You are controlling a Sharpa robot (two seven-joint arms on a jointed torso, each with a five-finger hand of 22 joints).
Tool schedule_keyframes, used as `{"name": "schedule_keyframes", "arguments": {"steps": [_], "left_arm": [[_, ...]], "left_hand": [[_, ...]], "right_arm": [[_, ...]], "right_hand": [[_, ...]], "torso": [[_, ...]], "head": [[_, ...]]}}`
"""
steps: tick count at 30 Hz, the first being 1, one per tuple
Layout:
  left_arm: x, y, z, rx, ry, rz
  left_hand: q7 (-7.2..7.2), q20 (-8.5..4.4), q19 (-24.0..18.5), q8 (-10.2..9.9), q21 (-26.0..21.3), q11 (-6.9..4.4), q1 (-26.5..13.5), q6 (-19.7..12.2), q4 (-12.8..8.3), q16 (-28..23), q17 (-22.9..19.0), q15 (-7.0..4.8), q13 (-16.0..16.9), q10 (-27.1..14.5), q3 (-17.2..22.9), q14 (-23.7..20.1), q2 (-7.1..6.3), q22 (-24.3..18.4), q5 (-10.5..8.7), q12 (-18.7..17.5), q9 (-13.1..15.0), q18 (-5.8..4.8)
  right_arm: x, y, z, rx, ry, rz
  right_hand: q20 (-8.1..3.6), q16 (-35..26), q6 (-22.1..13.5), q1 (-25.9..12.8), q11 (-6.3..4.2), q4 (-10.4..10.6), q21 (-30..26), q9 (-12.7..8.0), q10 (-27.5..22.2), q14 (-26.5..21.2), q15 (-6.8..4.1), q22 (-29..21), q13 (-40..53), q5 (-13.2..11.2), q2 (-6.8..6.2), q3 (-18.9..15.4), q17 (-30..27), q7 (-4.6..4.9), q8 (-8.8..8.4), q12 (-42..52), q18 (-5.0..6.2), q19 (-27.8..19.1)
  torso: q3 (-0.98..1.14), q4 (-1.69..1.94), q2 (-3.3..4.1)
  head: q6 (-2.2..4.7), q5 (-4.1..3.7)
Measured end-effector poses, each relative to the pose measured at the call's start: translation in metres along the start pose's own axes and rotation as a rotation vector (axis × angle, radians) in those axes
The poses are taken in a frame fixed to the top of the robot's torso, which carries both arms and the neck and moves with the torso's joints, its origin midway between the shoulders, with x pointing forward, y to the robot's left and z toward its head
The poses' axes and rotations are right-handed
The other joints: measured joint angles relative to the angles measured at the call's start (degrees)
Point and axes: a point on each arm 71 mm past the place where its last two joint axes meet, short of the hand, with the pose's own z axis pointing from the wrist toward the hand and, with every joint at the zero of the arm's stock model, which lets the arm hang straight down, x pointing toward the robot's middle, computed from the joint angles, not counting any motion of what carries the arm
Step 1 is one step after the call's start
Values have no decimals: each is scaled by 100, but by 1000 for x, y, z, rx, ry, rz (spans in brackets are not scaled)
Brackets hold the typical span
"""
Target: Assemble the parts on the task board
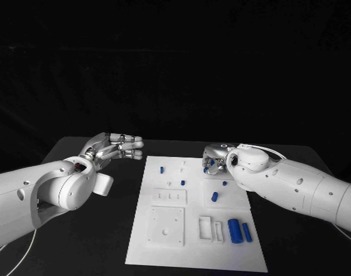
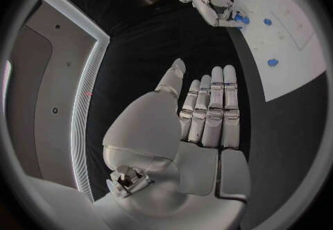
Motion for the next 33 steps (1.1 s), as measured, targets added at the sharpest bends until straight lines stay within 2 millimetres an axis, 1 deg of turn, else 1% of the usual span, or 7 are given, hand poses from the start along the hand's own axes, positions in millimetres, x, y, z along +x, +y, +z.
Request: {"name": "schedule_keyframes", "arguments": {"steps": [5, 6, 11, 13, 16, 29, 33], "left_arm": [[0, 0, 0, -1, 0, 1], [0, 0, 0, -1, 0, 1], [-1, 0, 0, -2, 0, 2], [-1, 0, 0, -3, 1, 2], [-1, 0, 0, -3, 1, 2], [-1, 1, 0, -8, 5, 2], [-1, 1, 1, -10, 5, 2]], "left_hand": [[0, 0, 0, 0, 0, 8, 0, 0, 0, 0, 0, 0, 0, -8, 0, 0, 0, -2, 0, 0, 0, 0], [0, 0, 0, 0, 0, 8, 0, 0, 0, 0, 0, 0, 0, -8, 0, 0, 0, -7, 0, 0, 0, 0], [0, 0, 0, 0, 0, 8, 0, 0, 0, 0, 0, 0, 0, -8, 0, 0, 0, -9, 0, 0, 0, 0], [0, 0, 0, 0, 0, 8, 0, 0, 0, 0, 0, 0, 0, -8, 0, 0, 0, -9, 0, 0, 0, 0], [0, 0, 0, 0, 0, 8, 0, 0, 0, 0, -1, 0, 0, -8, 0, 0, 0, -9, 0, 0, 0, 0], [0, 0, 0, 0, 0, -12, 0, 0, 13, 0, 2, 0, 0, -29, -13, 0, 0, -34, 0, 0, 0, 0], [0, 0, 0, 0, 0, -12, 0, 0, 13, 0, 5, 0, -1, -29, -13, 0, 0, -36, 0, 0, -1, 0]], "right_arm": [[1, -1, 0, 3, 5, -3], [1, -1, 0, 4, 5, -3], [1, -2, 0, 5, 6, -5], [1, -1, 0, 4, 5, -6], [1, 0, 1, 2, 4, -6], [3, 0, 3, 7, 4, -12], [3, 0, 3, 7, 0, -15]], "right_hand": [[0, 0, 43, 0, 0, 6, -23, 0, 41, -19, -19, 89, 0, -127, 0, 233, 0, -4, 0, 0, -3, 0], [0, 0, 52, 0, -22, 6, -23, 0, 62, -19, -19, 106, 0, -151, 0, 267, 0, -13, 0, 0, -3, 0], [-22, 0, 147, 17, -41, 29, -23, 6, 183, -19, -19, 169, 0, -216, 17, 335, 5, -45, 0, 0, -8, 23], [-23, 0, 209, 31, -73, 44, -23, 6, 239, -28, -28, 222, 3, -244, 31, 351, 8, -46, 0, 0, -11, 23], [-53, 0, 265, 61, -94, 44, 106, 6, 319, -39, -39, 382, 6, -304, 61, 351, 8, -72, 0, 0, -48, 54], [-52, 0, 296, 84, -113, 11, 182, 5, 378, -28, -49, 732, 5, -304, 84, 352, 19, -73, 0, 0, -54, 53], [-83, 0, 380, 107, -136, -36, 443, 10, 484, -18, -59, 954, 5, -305, 107, 399, 24, -90, -4, -6, -90, 84]], "torso": [[-2, 1, 3], [-3, 1, 4], [-7, 5, 11], [-10, 8, 14], [-10, 10, 20], [-21, 13, 34], [-24, 12, 42]], "head": [[-2, 0], [-2, -2], [-3, -8], [-3, -8], [-3, -4], [-3, 3], [-2, 3]]}}
